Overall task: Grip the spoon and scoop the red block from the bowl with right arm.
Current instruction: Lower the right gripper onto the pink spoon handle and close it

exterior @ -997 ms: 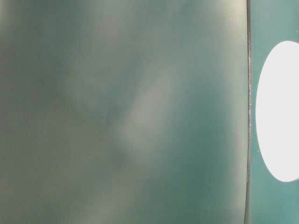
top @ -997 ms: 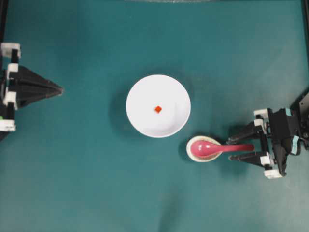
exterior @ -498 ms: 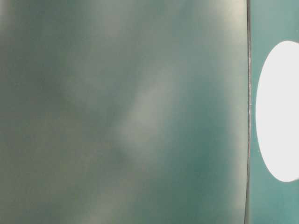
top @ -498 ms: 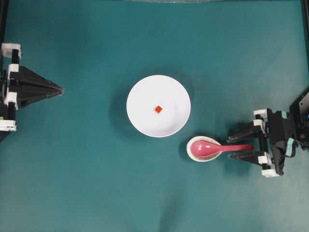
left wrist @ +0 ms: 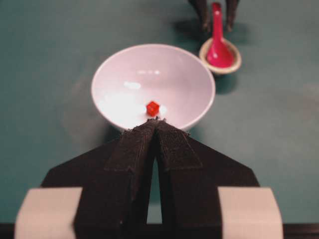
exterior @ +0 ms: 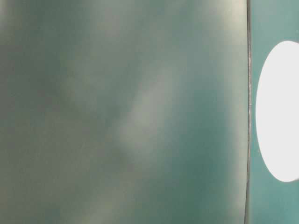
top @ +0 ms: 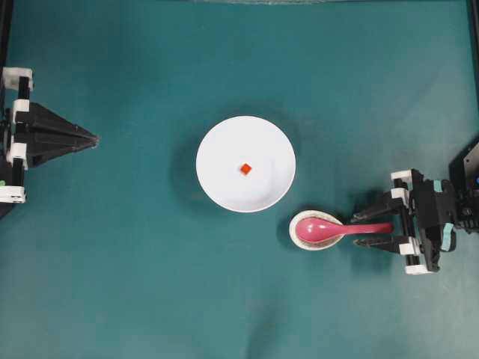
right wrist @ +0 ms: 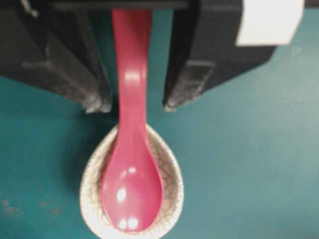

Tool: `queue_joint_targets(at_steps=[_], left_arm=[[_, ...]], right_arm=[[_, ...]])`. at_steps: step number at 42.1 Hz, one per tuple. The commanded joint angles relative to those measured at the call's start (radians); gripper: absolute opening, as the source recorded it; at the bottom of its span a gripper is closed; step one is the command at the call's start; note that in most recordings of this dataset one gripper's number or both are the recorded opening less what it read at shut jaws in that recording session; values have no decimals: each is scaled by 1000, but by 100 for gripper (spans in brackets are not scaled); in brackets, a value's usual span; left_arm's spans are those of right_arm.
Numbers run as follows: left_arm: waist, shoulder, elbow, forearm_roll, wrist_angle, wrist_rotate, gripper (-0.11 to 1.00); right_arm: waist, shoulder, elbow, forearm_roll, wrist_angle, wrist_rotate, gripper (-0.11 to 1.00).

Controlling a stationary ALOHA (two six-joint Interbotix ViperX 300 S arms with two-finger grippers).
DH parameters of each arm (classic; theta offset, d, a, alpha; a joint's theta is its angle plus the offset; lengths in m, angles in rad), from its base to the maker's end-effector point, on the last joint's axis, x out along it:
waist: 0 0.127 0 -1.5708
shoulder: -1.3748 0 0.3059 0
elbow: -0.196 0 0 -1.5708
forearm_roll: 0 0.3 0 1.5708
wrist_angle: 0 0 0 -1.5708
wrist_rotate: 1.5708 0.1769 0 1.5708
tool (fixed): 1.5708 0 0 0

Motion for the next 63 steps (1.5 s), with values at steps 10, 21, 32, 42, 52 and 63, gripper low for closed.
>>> queue_joint_targets(at_steps=[10, 21, 32, 42, 52, 63], left_arm=[[2, 8, -25, 0, -5, 2, 0], [3, 8, -23, 2, -2, 0, 0], [2, 6, -25, 2, 11, 0, 0], [2, 8, -25, 2, 11, 0, 0], [3, 8, -23, 2, 11, 0, 0], [2, 8, -21, 0, 11, 0, 0]], right_arm=[[3, -6, -9, 3, -9, -5, 51], [3, -6, -9, 3, -17, -5, 51], [3, -6, -11, 3, -32, -5, 50], [3, -6, -11, 3, -32, -5, 49], [3, -6, -8, 5, -32, -6, 40], [3, -6, -11, 3, -32, -8, 31]])
